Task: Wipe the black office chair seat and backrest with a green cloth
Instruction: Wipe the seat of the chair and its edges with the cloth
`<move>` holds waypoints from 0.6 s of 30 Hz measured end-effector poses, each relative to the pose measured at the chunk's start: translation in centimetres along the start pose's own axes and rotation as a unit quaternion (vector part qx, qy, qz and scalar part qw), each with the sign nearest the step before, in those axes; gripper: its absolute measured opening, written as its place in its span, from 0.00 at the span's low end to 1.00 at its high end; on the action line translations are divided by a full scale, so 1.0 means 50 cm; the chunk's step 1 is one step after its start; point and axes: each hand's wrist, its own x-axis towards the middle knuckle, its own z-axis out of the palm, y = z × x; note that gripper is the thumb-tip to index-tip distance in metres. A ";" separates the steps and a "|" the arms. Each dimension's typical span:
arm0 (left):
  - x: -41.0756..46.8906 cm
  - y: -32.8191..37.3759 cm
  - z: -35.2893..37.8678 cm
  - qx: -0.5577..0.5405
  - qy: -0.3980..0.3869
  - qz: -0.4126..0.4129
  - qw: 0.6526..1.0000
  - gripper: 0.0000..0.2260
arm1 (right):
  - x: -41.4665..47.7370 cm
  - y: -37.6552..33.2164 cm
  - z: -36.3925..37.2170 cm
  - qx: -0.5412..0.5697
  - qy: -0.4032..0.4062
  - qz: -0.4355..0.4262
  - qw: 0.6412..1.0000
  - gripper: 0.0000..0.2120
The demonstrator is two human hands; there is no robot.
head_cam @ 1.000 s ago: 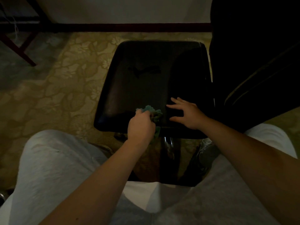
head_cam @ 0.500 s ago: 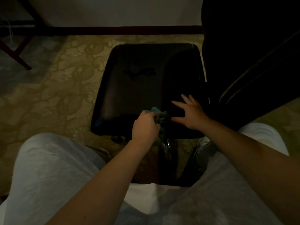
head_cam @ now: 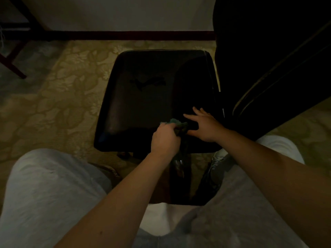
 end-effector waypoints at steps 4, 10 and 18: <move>-0.008 -0.034 -0.022 -0.058 -0.042 0.026 0.997 0.21 | -0.013 -0.002 -0.005 0.107 0.038 -0.007 0.993 0.28; -0.042 -0.124 -0.082 0.018 0.017 0.064 0.998 0.20 | -0.068 -0.057 0.029 0.086 0.176 -0.065 0.979 0.18; -0.056 -0.198 -0.071 0.243 -0.050 0.069 0.966 0.37 | -0.127 -0.213 0.124 -0.103 0.092 0.022 0.990 0.31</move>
